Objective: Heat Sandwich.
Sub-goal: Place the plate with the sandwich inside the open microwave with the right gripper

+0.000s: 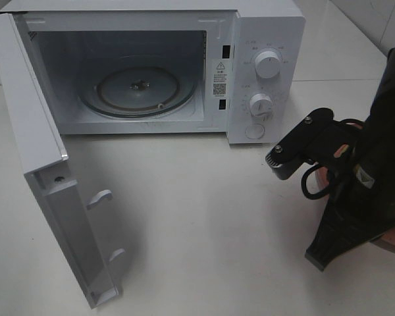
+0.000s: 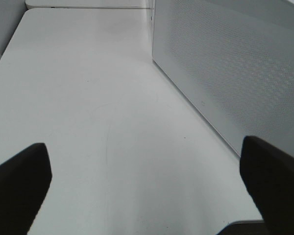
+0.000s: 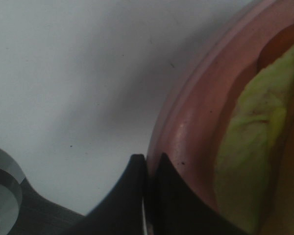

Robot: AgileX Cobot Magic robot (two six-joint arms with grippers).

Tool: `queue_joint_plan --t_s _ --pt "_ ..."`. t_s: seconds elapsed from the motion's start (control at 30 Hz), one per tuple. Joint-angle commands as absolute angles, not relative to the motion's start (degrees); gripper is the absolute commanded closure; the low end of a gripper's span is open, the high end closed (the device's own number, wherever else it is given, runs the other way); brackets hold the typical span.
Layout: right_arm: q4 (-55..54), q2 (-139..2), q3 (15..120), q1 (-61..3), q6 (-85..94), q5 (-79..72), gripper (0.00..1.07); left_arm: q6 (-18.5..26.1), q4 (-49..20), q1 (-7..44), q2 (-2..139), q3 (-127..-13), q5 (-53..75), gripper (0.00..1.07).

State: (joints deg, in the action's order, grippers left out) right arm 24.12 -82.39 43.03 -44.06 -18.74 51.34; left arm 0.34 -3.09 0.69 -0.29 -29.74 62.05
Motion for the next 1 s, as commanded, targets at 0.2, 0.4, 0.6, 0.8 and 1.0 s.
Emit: queue_joint_plan --t_s 0.2,0.4,0.6,0.8,1.0 --pt "25.5 -81.9 42.8 -52.2 -15.1 51.9 1.07 0.4 -3.3 0.6 -1.2 -29.6 61.3 0.07" --pt "25.7 -81.9 42.8 -56.5 -14.0 51.8 1.07 0.4 -3.3 0.6 -1.2 -29.6 61.3 0.07" --pt "25.7 -81.9 42.8 -60.2 -11.8 51.3 1.07 0.4 -3.3 0.6 -1.2 -29.6 61.3 0.07" --pt "25.7 -81.9 42.8 -63.6 -9.3 50.3 1.07 0.4 -3.3 0.6 -1.2 -29.6 61.3 0.07" --pt "25.6 -81.9 42.8 -64.1 -3.4 50.3 1.07 0.4 -3.3 0.6 -1.2 -29.6 61.3 0.07"
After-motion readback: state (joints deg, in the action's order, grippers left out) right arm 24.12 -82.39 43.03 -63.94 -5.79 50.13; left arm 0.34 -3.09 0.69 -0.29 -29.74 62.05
